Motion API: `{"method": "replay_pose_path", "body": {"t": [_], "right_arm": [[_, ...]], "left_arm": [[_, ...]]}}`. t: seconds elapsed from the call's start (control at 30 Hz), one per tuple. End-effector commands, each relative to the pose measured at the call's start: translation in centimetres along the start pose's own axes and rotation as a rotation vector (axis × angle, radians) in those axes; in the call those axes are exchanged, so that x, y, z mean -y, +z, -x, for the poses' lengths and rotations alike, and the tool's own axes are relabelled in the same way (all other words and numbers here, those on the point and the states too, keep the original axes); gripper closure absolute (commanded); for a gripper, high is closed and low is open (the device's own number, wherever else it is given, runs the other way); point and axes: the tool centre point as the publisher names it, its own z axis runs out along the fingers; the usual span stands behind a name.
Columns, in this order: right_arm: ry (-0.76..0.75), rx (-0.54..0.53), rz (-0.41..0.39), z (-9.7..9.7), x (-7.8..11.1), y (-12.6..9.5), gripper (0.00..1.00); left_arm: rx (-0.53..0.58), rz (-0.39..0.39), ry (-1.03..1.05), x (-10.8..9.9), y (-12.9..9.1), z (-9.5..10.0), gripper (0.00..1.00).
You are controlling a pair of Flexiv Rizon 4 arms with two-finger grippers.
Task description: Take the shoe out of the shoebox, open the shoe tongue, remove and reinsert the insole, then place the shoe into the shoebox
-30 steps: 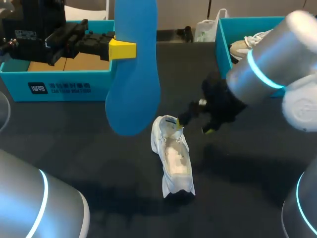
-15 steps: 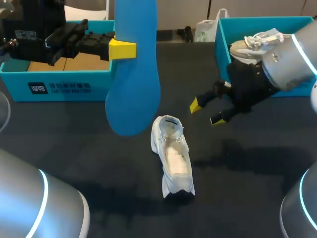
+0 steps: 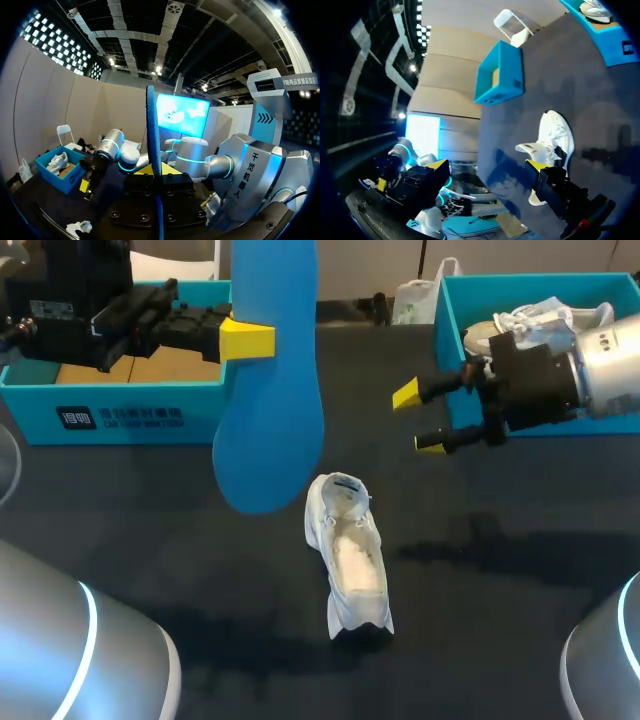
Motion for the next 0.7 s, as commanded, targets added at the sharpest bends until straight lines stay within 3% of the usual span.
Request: {"method": "replay_pose_path", "body": {"t": [0.03, 0.37, 0.53, 0.6, 0.7], "right_arm": [[-0.003, -0.097, 0.01, 0.5, 0.3, 0.3, 0.0], [-0.003, -0.135, 0.005, -0.2, 0.1, 0.4, 0.0], [0.028, -0.186, -0.005, -1.3, -0.2, 0.3, 0.0], [0.032, -0.223, -0.006, -1.7, -0.3, 0.2, 0.0], [0.066, -0.284, -0.02, -2.2, -0.3, 0.2, 0.0]], "left_arm": [[-0.001, 0.001, 0.0, 0.0, 0.2, 0.1, 1.0], [-0.001, 0.001, 0.0, 0.0, 0.2, 0.1, 1.0], [-0.007, -0.012, 0.151, -0.9, 0.0, 1.6, 1.0], [0.022, -0.005, 0.25, -1.1, 0.0, 2.3, 1.0], [0.14, 0.031, 0.697, -1.9, 0.1, 3.3, 1.0]]}}
